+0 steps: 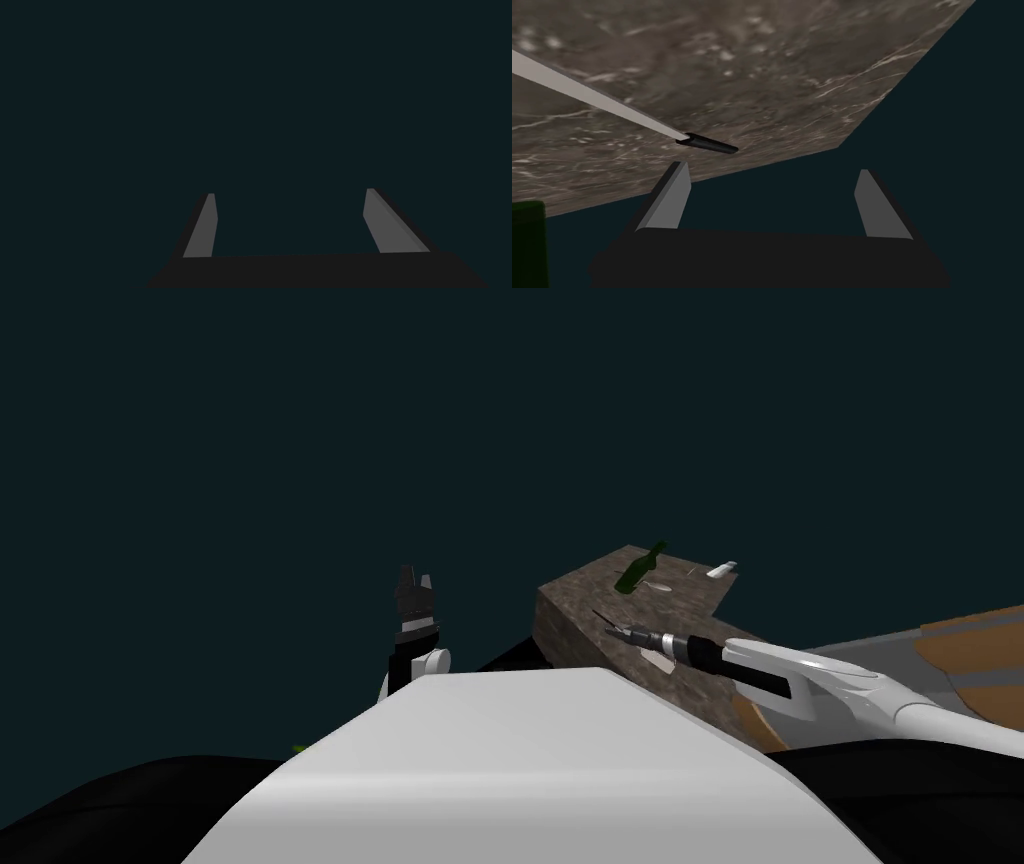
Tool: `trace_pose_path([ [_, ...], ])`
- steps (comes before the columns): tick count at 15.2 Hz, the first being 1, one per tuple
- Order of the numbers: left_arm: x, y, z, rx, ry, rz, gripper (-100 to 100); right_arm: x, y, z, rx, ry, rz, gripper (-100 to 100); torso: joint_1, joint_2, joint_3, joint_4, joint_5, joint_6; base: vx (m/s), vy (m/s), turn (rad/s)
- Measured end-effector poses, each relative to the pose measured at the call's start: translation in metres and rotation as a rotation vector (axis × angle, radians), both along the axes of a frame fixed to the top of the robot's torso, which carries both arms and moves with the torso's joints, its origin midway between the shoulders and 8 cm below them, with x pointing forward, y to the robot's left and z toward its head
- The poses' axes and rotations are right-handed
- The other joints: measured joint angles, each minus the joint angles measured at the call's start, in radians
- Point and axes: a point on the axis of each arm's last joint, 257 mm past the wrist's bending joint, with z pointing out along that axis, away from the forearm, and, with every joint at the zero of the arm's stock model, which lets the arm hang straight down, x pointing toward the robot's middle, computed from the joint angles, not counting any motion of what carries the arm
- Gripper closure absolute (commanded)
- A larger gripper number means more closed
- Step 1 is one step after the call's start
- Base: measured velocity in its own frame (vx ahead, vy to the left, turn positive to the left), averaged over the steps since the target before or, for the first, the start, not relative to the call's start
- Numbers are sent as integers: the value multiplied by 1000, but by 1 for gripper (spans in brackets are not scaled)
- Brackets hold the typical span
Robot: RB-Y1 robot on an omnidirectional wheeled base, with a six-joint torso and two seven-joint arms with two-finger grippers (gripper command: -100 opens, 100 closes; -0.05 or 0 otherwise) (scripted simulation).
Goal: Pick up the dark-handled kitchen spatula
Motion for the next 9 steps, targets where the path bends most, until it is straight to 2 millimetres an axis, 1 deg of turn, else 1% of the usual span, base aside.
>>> trace_pose_path([
  [3, 0, 0, 0, 0, 0, 0, 0, -16, -29, -6, -73, 61, 11, -100, 1, 0, 0, 0, 0, 0, 0, 19, 164],
  [5, 0, 0, 0, 0, 0, 0, 0, -25, -45, -10, -121, 99, 22, -100, 1, 0, 0, 0, 0, 0, -6, 29, 124],
  [7, 0, 0, 0, 0, 0, 0, 0, -37, -60, -14, -162, 139, 28, -100, 2, 1, 0, 0, 0, 0, -6, 40, 204],
  [9, 0, 0, 0, 0, 0, 0, 0, -54, -81, -17, -212, 189, 32, -100, 3, 1, 0, 0, 0, 0, -4, 43, 165],
])
